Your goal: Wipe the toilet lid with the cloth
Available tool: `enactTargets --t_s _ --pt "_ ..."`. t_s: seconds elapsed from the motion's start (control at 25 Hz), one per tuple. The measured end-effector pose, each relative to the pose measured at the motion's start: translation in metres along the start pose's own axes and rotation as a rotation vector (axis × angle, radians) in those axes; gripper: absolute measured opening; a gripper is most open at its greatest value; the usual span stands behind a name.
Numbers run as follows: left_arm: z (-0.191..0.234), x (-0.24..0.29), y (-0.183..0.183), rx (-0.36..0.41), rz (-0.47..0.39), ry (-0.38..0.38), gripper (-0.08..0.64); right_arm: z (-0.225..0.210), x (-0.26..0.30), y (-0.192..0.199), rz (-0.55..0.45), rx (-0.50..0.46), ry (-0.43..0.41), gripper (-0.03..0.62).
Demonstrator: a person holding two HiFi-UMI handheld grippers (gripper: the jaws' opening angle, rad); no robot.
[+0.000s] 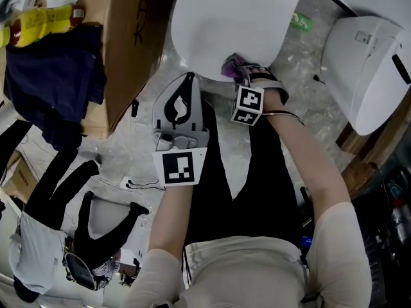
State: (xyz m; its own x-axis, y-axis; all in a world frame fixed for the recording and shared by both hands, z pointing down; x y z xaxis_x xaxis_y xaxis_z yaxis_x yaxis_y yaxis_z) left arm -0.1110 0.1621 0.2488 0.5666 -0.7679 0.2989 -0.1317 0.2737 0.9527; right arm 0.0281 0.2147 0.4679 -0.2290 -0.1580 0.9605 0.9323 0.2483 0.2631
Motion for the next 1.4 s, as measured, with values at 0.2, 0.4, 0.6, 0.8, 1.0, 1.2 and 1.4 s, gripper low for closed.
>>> enactTargets --t_s 0.2,0.4,0.6,0.8,1.0,1.2,1.4 --pt "-0.001 -0.001 0.0 -0.006 -0.007 0.002 0.015 0.008 0.0 -0.001 -0.008 0.049 -0.055 0.087" --pt "0.001 -0.003 -0.002 -0.026 -0.02 -0.003 0.015 -0.01 -0.01 -0.004 -0.077 0.166 -0.045 0.087" --pt "-0.001 0.001 0.001 -0.025 -0.011 0.002 0.015 -0.073 -0.026 -0.011 -0.141 0.178 0.075 0.087" --pt "0.003 0.006 0.005 -0.058 0.016 -0.015 0.015 -0.159 -0.038 -0.018 -0.16 0.144 0.206 0.087" --pt "0.008 0.019 -0.002 -0.052 0.011 -0.021 0.015 -0.221 -0.043 -0.02 -0.134 0.089 0.296 0.087" --pt "0.015 0.034 -0.005 -0.036 0.021 -0.014 0.015 -0.257 -0.035 -0.024 -0.117 -0.023 0.317 0.087" --pt "0.026 0.045 -0.008 -0.041 0.035 -0.034 0.015 -0.287 -0.023 -0.029 -0.086 -0.091 0.33 0.087"
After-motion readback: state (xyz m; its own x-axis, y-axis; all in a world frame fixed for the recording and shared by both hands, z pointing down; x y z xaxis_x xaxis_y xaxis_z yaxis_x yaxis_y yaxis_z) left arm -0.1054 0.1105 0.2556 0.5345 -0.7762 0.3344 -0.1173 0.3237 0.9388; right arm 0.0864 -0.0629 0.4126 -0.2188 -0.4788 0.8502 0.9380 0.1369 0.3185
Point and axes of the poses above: the fingertips, and each gripper's own axes: x forward along the fingers, z to its left, y out of its underside, the point moved 7 cm from there along -x, backward along the fingers, and after that the axes turned 5 degrees about -z, right-handed, at the moved point
